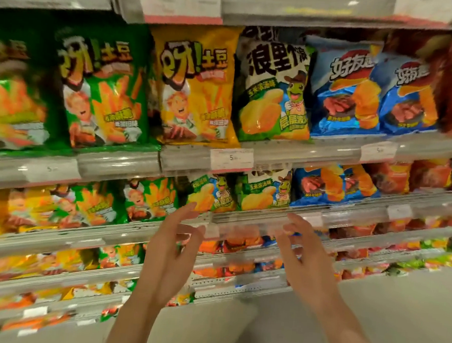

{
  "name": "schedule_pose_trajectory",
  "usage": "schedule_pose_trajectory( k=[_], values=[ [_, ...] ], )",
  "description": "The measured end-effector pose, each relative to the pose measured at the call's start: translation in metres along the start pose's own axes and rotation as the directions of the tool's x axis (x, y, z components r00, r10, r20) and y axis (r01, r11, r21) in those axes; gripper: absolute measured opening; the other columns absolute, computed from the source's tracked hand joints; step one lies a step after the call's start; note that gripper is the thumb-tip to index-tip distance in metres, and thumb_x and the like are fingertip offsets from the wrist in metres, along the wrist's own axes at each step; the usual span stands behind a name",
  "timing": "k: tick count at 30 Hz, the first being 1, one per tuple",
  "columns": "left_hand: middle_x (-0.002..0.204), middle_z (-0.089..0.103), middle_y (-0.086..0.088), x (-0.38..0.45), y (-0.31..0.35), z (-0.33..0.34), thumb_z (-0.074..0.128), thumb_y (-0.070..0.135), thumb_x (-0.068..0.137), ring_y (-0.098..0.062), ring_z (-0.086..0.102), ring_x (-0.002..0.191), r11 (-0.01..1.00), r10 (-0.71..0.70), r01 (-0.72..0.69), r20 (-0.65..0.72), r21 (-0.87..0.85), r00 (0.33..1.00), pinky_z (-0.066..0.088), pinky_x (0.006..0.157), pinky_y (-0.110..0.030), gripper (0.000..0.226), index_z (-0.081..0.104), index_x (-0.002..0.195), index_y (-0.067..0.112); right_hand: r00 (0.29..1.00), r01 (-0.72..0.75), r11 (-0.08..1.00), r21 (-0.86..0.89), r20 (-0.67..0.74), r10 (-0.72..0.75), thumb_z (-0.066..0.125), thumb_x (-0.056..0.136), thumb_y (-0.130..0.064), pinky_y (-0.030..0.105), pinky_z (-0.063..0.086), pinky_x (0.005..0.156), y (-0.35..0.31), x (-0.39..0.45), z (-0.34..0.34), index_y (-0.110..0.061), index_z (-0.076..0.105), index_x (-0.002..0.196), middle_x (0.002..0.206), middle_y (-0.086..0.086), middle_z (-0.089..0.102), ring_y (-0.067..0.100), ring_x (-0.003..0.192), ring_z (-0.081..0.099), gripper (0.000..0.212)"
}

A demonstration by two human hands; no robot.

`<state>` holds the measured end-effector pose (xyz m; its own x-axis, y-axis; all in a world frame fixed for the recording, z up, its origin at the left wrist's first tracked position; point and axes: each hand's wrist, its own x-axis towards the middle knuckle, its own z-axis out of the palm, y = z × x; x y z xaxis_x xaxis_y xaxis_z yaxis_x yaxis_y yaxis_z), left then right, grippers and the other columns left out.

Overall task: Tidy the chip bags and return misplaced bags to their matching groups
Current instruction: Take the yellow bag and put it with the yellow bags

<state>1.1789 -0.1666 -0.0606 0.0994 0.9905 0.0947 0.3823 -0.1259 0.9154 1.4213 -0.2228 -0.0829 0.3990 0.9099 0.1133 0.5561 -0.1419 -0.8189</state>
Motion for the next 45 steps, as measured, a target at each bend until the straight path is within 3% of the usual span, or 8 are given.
schedule_pose_trajectory(
  k=[6,10,13,18,21,28,35,45],
  values=[
    [0.118,0.058,0.037,0.002,0.005,-0.03,0.061,0.032,0.099,0.014,0.059,0.102,0.999,0.038,-0.037,-0.068,0.012,0.997,0.056,0.084,-0.026,0.041,0.052,0.137,0.044,0.997,0.065,0.997,0.035,0.027,-0.066,0.045,0.09,-0.072,0.036,0.054,0.097,-0.032,0.006,0.019,-0.041,0.041,0.147,0.138,-0.015,0.056,0.002,0.117,0.061,0.064],
    [0.127,0.059,0.022,0.011,0.023,-0.036,0.061,0.031,0.099,0.014,0.058,0.104,0.992,0.123,-0.119,-0.16,0.033,0.979,0.051,0.069,-0.01,0.039,0.054,0.138,0.034,0.977,0.212,0.967,-0.141,0.011,-0.213,0.036,0.094,-0.069,0.046,0.045,0.112,-0.052,0.028,0.019,-0.034,0.031,0.155,0.156,-0.005,0.041,0.021,0.143,0.043,0.07],
    [0.13,0.06,0.017,0.03,0.043,-0.041,0.06,0.032,0.1,0.008,0.06,0.108,0.982,0.19,-0.182,-0.219,0.058,0.957,0.051,0.085,-0.013,0.041,0.055,0.14,0.029,0.933,0.342,0.917,-0.204,-0.047,-0.358,0.044,0.098,-0.056,0.033,0.038,0.111,-0.076,0.048,0.014,-0.025,0.034,0.155,0.151,0.003,0.042,0.02,0.14,0.039,0.066],
    [0.131,0.055,0.015,0.076,0.081,-0.049,0.058,0.028,0.102,0.014,0.055,0.108,0.961,0.277,-0.26,-0.247,0.098,0.929,0.047,0.08,-0.003,0.042,0.051,0.143,0.027,0.853,0.482,0.826,-0.292,-0.061,-0.519,0.049,0.1,-0.048,0.046,0.048,0.108,-0.112,0.097,0.008,-0.018,0.035,0.152,0.144,0.009,0.047,0.028,0.132,0.048,0.062],
    [0.138,0.049,0.006,0.101,0.097,-0.05,0.058,0.026,0.102,0.007,0.055,0.11,0.947,0.313,-0.284,-0.234,0.149,0.921,0.05,0.098,-0.021,0.043,0.047,0.143,0.029,0.81,0.552,0.779,-0.297,-0.028,-0.585,0.054,0.1,-0.042,0.045,0.048,0.105,-0.134,0.122,0.006,-0.015,0.035,0.152,0.14,0.01,0.047,0.028,0.129,0.05,0.062],
    [0.164,0.026,-0.007,0.139,0.115,-0.044,0.055,0.027,0.102,-0.024,0.023,0.152,0.939,0.262,-0.207,-0.18,0.273,0.948,0.027,0.117,-0.041,0.071,0.016,0.161,0.024,0.862,0.506,0.843,-0.183,0.127,-0.49,0.065,0.095,-0.044,0.044,0.045,0.104,-0.178,0.16,0.009,-0.021,0.027,0.156,0.148,0.012,0.046,0.03,0.133,0.048,0.075],
    [0.157,0.04,-0.006,0.16,0.105,-0.045,0.045,0.055,0.094,-0.029,0.063,0.117,0.966,0.194,-0.166,-0.13,0.198,0.972,0.052,0.1,-0.054,0.073,0.011,0.158,0.041,0.899,0.353,0.931,0.088,0.243,-0.364,0.072,0.091,-0.04,0.047,0.048,0.108,-0.192,0.175,0.025,-0.031,0.012,0.158,0.145,0.0,0.055,0.023,0.128,0.057,0.091],
    [0.138,0.049,0.001,0.165,0.12,-0.048,0.055,0.043,0.101,0.003,0.048,0.107,0.958,0.279,-0.262,-0.175,0.112,0.944,0.038,0.098,-0.029,0.066,0.023,0.159,0.039,0.903,0.309,0.921,0.237,0.231,-0.363,0.08,0.086,-0.036,0.047,0.051,0.107,-0.199,0.192,0.002,-0.039,0.02,0.158,0.145,-0.003,0.052,0.02,0.129,0.057,0.093]
  ],
)
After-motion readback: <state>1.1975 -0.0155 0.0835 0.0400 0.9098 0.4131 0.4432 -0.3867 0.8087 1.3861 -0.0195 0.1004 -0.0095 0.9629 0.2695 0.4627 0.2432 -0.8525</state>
